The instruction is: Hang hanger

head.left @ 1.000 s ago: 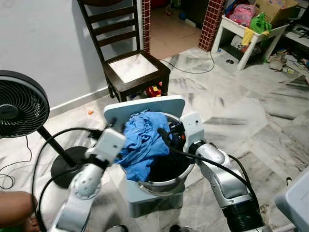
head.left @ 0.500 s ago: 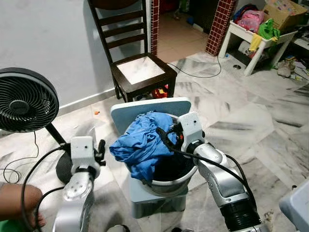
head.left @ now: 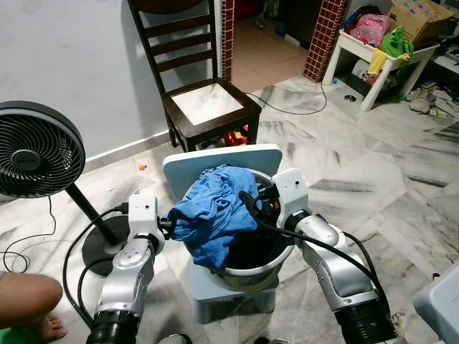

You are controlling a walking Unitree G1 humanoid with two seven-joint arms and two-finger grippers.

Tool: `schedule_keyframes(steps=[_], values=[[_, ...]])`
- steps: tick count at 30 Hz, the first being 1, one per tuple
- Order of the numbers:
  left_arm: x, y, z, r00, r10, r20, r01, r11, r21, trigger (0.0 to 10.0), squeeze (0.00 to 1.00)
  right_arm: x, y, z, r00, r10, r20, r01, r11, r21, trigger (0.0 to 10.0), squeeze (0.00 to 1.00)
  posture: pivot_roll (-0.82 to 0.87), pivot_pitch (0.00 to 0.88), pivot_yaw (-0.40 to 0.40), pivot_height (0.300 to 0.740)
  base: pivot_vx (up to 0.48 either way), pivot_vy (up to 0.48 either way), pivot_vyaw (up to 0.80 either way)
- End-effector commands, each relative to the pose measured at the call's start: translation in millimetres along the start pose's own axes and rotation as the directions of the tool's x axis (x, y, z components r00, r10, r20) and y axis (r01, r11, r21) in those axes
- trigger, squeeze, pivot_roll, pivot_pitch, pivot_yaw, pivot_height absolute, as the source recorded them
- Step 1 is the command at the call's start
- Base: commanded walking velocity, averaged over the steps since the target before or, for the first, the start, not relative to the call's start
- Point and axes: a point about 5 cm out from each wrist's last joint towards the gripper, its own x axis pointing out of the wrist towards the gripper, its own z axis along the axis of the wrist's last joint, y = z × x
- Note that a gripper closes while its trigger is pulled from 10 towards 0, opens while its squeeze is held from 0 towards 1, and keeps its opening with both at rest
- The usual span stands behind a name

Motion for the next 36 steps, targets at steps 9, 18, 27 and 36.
schedule_keyframes(steps=[9,18,27,36], values=[[12.6,-1.1,-5.1,0.999,-0.040,-0.019,0.039,0.998,-0.054,0.0,0.00,-3.3,0.2,3.4,1.000,-0.008,0.001,0.008,1.000,-0.004,10.0,0.00,0.00,0.124,-0.008,0.740,0.000,0.000,0.00],[22.7,-31.2,4.1,0.991,-0.131,-0.006,0.130,0.985,-0.114,0.0,0.00,-3.8,0.1,3.0,1.000,-0.017,-0.003,0.017,1.000,-0.002,10.0,0.00,0.00,0.121,-0.002,0.740,0.000,0.000,0.00],[22.5,-31.3,4.0,0.990,-0.140,0.004,0.140,0.983,-0.120,0.0,0.00,-5.7,1.3,-0.3,1.000,-0.010,-0.012,0.010,1.000,0.009,10.0,0.00,0.01,0.124,0.010,0.740,0.000,0.000,0.00],[23.2,-30.5,0.2,0.991,-0.134,-0.004,0.132,0.980,-0.147,0.0,0.00,-5.8,1.4,-0.7,1.000,-0.016,-0.013,0.016,1.000,0.012,10.0,0.00,0.01,0.123,0.012,0.740,0.000,0.000,0.00]])
